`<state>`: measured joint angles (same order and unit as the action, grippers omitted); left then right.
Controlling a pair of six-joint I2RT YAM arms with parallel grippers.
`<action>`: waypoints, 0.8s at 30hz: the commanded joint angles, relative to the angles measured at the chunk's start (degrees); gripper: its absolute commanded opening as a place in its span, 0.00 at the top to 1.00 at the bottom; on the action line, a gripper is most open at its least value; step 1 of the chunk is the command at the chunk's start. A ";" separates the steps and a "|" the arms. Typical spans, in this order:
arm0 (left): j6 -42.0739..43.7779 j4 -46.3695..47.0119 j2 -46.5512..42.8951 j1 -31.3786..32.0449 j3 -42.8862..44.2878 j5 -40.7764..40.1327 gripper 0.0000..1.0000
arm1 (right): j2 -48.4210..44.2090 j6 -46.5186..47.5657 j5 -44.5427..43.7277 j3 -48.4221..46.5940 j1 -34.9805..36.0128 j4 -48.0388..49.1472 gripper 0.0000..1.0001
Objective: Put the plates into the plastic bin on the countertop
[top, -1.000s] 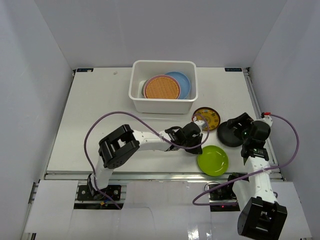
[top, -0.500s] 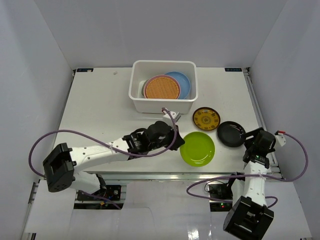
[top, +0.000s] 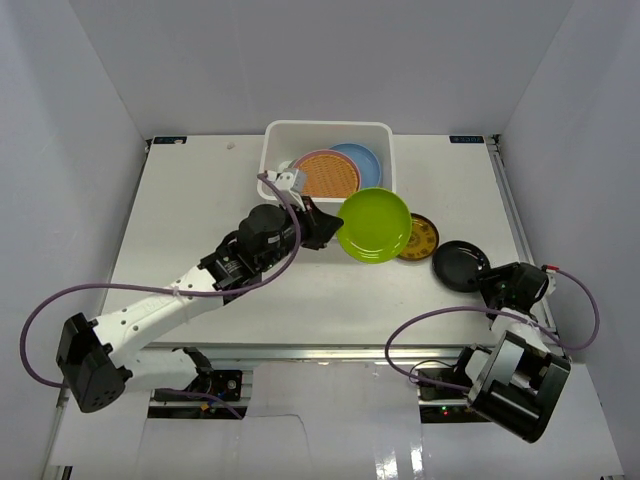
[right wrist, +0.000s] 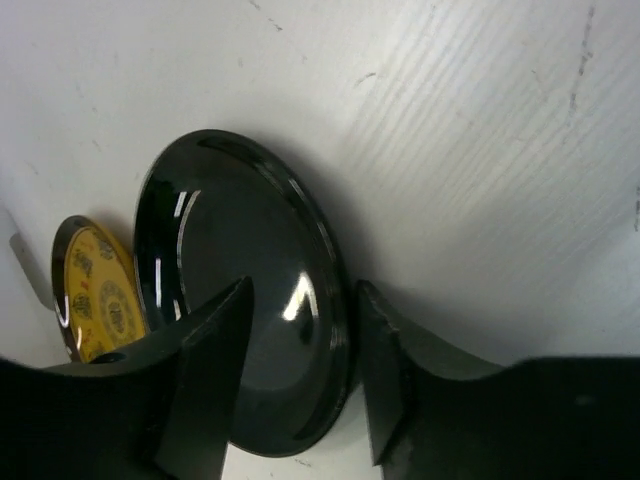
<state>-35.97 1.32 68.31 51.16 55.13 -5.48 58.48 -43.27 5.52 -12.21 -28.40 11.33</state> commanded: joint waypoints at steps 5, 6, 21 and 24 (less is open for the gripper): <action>2.73 -0.18 -1.34 -3.95 6.56 -5.85 1.00 | 4.10 -2.35 0.11 3.07 -0.77 -0.35 0.81; 3.26 -0.35 -0.82 -4.57 8.48 -8.56 1.00 | 4.10 -2.35 -0.07 3.15 -1.12 -0.26 0.91; 10.39 -12.92 23.42 -17.14 36.61 -11.84 1.00 | -12.68 -4.70 4.05 -8.97 -2.09 -7.30 0.92; 10.48 -17.47 30.00 -20.39 43.02 -9.56 1.00 | -15.23 -6.74 6.69 -10.81 -2.01 -3.86 0.92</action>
<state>-26.52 -11.03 94.39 33.36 92.90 -17.02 44.88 -46.63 7.77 -19.64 -30.37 3.53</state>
